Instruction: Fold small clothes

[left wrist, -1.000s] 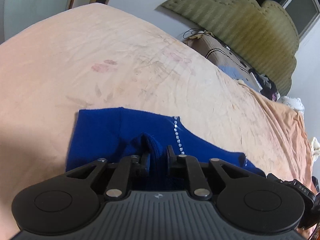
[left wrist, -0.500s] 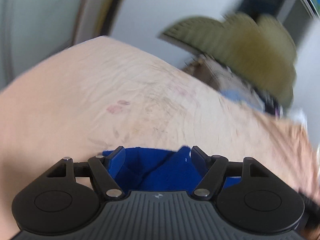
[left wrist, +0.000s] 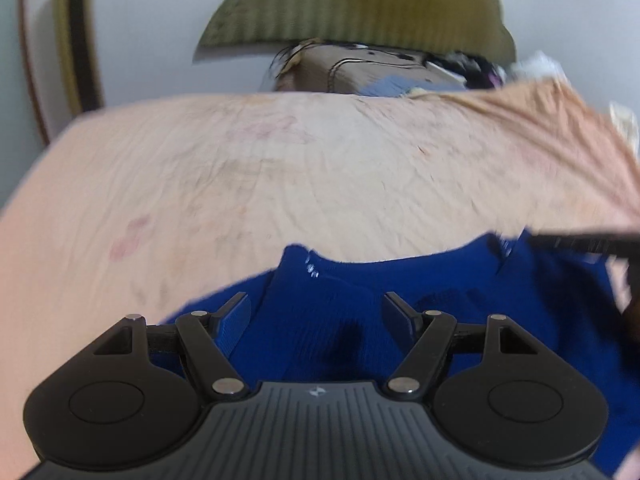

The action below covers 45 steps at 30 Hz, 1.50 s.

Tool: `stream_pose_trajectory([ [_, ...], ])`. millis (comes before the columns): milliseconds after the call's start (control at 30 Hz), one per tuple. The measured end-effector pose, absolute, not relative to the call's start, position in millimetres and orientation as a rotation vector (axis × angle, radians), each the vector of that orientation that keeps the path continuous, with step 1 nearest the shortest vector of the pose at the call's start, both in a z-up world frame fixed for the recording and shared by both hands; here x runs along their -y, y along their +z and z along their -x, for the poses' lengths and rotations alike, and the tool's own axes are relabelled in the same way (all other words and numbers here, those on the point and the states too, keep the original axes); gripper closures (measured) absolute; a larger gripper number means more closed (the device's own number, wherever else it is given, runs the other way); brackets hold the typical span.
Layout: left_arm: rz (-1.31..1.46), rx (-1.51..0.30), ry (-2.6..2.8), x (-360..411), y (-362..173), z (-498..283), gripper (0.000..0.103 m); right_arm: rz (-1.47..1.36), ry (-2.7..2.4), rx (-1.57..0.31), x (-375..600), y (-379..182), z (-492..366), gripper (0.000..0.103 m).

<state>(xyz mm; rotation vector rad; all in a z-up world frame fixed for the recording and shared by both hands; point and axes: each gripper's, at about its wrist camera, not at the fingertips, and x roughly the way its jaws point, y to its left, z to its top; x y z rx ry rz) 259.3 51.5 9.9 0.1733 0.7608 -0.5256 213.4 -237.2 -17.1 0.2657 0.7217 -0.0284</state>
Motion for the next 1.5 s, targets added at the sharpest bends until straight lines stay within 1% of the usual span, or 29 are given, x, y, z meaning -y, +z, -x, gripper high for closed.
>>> stream_pose_trajectory([
  [33,-0.203,-0.753,-0.510,-47.3,7.6,-258.7,0.032,-0.269,-0.034,-0.712,237.5,-16.4,-211.2,0.095],
  [67,-0.211,-0.761,-0.489,-45.0,4.1,-259.7,0.050,-0.274,-0.042,-0.699,238.6,-15.1,-208.8,0.096],
  [100,-0.198,-0.786,-0.483,-45.6,1.0,-262.5,0.080,-0.278,-0.053,-0.685,240.0,-13.5,-205.7,0.097],
  [133,-0.175,-0.813,-0.476,-47.9,-1.4,-265.9,0.088,-0.281,-0.065,-0.670,241.9,-11.7,-202.3,0.097],
  [200,-0.124,-0.802,-0.451,-57.7,-1.8,-267.5,0.097,-0.287,-0.091,-0.647,246.2,-9.4,-196.6,0.098],
  [367,-0.085,-0.745,-0.393,-76.4,6.3,-266.0,0.098,-0.332,-0.147,-0.626,257.9,-12.4,-190.1,0.098],
  [400,-0.084,-0.746,-0.378,-78.9,5.7,-267.1,0.098,-0.329,-0.173,-0.626,257.6,-14.0,-190.0,0.102],
  [600,-0.096,-0.745,-0.331,-84.7,-1.1,-264.5,0.098,-0.323,-0.257,-0.636,264.5,-20.3,-184.9,0.102],
  [667,-0.093,-0.756,-0.343,-84.4,-0.9,-264.3,0.098,-0.343,-0.242,-0.624,265.3,-15.9,-179.4,0.085],
  [733,-0.098,-0.739,-0.329,-83.9,4.3,-258.3,0.096,-0.359,-0.163,-0.608,260.1,-7.4,-172.6,0.084],
  [767,-0.108,-0.741,-0.322,-82.7,8.2,-254.6,0.096,-0.351,-0.101,-0.612,254.2,-4.8,-170.2,0.081],
  [800,-0.110,-0.745,-0.321,-82.6,11.4,-250.5,0.094,-0.334,-0.057,-0.626,246.9,-3.1,-168.7,0.071],
  [833,-0.105,-0.747,-0.324,-83.4,14.0,-246.0,0.093,-0.306,-0.014,-0.648,237.8,-3.3,-167.1,0.066],
  [867,-0.102,-0.752,-0.334,-84.9,15.8,-240.3,0.091,-0.273,0.022,-0.677,229.0,-4.5,-166.6,0.064],
  [900,-0.103,-0.765,-0.345,-86.6,16.1,-234.9,0.084,-0.229,0.047,-0.712,219.8,-7.4,-166.0,0.061],
  [933,-0.102,-0.780,-0.349,-89.3,15.0,-229.9,0.072,-0.181,0.041,-0.743,212.4,-10.9,-166.0,0.057],
  [1000,-0.098,-0.812,-0.345,-98.5,10.8,-216.3,0.059,-0.114,-0.028,-0.753,207.7,-17.0,-163.1,0.057],
  [1033,-0.090,-0.817,-0.352,-106.0,8.7,-206.0,0.058,-0.128,-0.058,-0.742,210.2,-15.9,-159.6,0.056],
  [1100,-0.072,-0.830,-0.380,-120.9,6.1,-187.8,0.058,-0.133,-0.170,-0.730,210.9,-7.3,-151.0,0.054],
  [1133,-0.054,-0.831,-0.398,-129.8,5.9,-177.7,0.058,-0.113,-0.189,-0.708,207.7,-1.4,-144.1,0.049],
  [1167,-0.034,-0.831,-0.414,-139.6,5.8,-167.3,0.058,-0.097,-0.181,-0.683,202.0,5.0,-135.5,0.048],
  [1267,0.004,-0.831,-0.448,-160.1,4.8,-143.2,0.058,-0.107,-0.044,-0.650,181.3,17.4,-108.9,0.040],
  [1333,0.027,-0.835,-0.466,-167.4,3.0,-132.3,0.059,-0.115,0.046,-0.654,165.1,17.4,-93.5,0.033],
  [1400,0.051,-0.842,-0.499,-171.7,1.3,-124.9,0.061,-0.108,0.067,-0.670,153.7,12.0,-83.0,0.032],
  [1433,0.053,-0.841,-0.503,-172.3,0.3,-122.2,0.074,-0.108,0.058,-0.683,150.0,7.9,-79.2,0.032],
  [1467,0.048,-0.850,-0.506,-171.9,-1.2,-120.5,0.082,-0.118,0.044,-0.696,149.0,3.5,-76.1,0.032],
  [1500,0.045,-0.863,-0.507,-172.1,-2.8,-118.4,0.093,-0.136,0.030,-0.702,149.2,1.1,-74.0,0.032],
])
